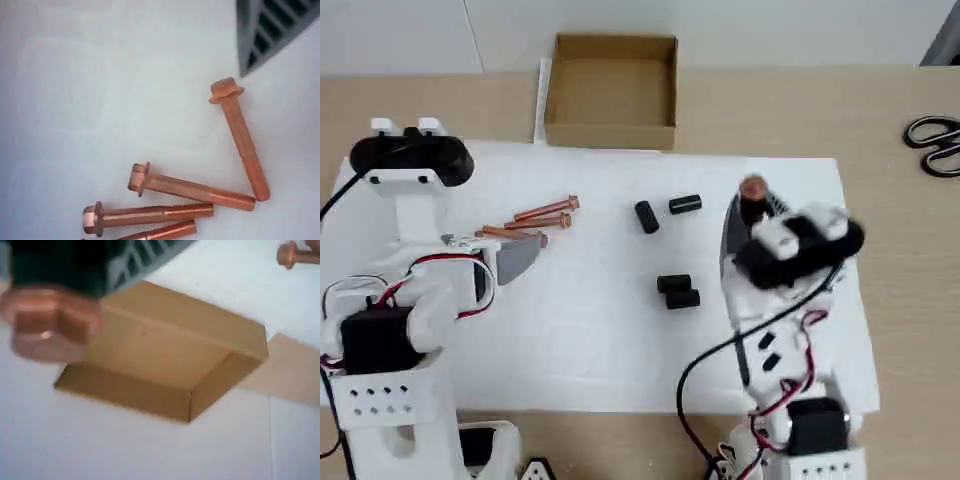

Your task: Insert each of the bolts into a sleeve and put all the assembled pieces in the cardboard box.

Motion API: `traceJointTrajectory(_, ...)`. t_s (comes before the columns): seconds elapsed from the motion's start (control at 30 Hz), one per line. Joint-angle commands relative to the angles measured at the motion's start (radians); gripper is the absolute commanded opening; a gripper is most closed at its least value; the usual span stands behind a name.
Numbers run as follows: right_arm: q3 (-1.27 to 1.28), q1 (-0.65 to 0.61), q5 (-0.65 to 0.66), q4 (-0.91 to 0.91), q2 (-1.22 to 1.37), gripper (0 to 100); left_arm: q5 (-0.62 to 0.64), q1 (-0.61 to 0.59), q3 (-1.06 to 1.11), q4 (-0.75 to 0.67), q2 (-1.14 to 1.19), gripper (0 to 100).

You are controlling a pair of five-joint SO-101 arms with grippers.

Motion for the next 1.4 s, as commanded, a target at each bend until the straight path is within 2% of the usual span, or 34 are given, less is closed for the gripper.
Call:
traceJointTrajectory(0.0,-0.293,0.007,0.008,-0.088,0.321,0.4,-0.006,-0.012,-0.008,0.003,-0.015,36)
traceJointTrajectory(0.37,-0.979,-0.015,0.009,-0.522,1.331,0.4,-0.006,-0.012,-0.008,0.003,-0.015,36)
traceJointTrajectory(0.53,-1.335,-0.064,0.009,-0.591,1.730,0.4,-0.006,-0.012,-0.007,0.020,-0.015,36)
traceJointTrajectory(0.87,-1.860,-0.122,0.012,-0.582,2.304,0.8,-0.006,-0.011,-0.007,0.078,-0.014,36)
traceJointTrajectory(1.2,-2.203,-0.117,0.012,-0.420,2.605,1.4,-0.006,-0.008,-0.007,0.080,-0.014,36)
traceJointTrajectory(1.37,-2.312,-0.120,0.014,-0.286,2.674,15.3,-0.006,-0.008,-0.007,0.080,-0.014,36)
